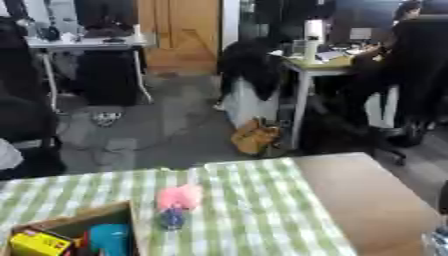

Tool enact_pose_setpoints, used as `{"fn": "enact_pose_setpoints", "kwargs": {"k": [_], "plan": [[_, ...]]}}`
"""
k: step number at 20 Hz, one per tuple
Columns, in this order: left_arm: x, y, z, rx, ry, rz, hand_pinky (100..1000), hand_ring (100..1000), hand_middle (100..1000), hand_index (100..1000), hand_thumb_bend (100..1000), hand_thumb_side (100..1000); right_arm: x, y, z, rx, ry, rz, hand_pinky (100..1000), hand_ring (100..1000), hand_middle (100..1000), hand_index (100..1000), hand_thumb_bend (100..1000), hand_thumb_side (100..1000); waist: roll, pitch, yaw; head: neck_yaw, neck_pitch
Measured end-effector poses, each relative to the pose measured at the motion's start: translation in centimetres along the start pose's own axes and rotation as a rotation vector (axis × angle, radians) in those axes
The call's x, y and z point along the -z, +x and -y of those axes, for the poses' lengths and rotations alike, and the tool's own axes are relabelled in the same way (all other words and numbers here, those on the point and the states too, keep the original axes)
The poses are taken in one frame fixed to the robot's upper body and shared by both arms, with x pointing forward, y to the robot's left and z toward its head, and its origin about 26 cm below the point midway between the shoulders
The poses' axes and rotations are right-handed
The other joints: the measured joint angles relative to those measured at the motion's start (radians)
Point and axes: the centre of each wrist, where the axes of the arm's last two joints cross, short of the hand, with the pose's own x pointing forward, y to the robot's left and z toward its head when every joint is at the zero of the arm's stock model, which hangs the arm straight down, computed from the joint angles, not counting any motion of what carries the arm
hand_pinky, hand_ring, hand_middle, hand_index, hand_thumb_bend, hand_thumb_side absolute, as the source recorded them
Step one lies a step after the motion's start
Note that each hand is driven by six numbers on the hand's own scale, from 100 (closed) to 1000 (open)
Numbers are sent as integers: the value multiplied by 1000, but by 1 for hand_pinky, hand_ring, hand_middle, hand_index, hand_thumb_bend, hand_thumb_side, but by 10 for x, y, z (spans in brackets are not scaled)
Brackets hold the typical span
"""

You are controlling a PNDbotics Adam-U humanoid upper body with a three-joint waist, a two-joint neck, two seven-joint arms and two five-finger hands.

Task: Pick up objects on the table and place them in the box.

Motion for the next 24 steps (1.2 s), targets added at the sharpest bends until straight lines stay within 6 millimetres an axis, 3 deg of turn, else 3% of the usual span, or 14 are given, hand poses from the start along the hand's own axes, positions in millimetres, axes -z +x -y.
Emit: {"fn": "enact_pose_setpoints", "kwargs": {"k": [12, 15, 24], "plan": [[0, 0, 0, 4, -1, 1, 840, 873, 847, 908, 212, 1000, 0, 0, 0, -3, -3, -2, 779, 796, 793, 875, 100, 1000, 0, 0, 0, -1, 8], [0, 0, 0, 5, -1, 2, 840, 873, 848, 909, 212, 1000, 4, 0, 0, -5, 2, 6, 817, 833, 817, 886, 100, 1000, 0, 0, 1, -2, 10], [-1, 0, 1, 1, -7, -1, 840, 873, 847, 908, 213, 1000, 59, 9, -7, -93, 271, 48, 860, 889, 875, 926, 100, 1000, 0, -12, 23, -6, 26]]}}
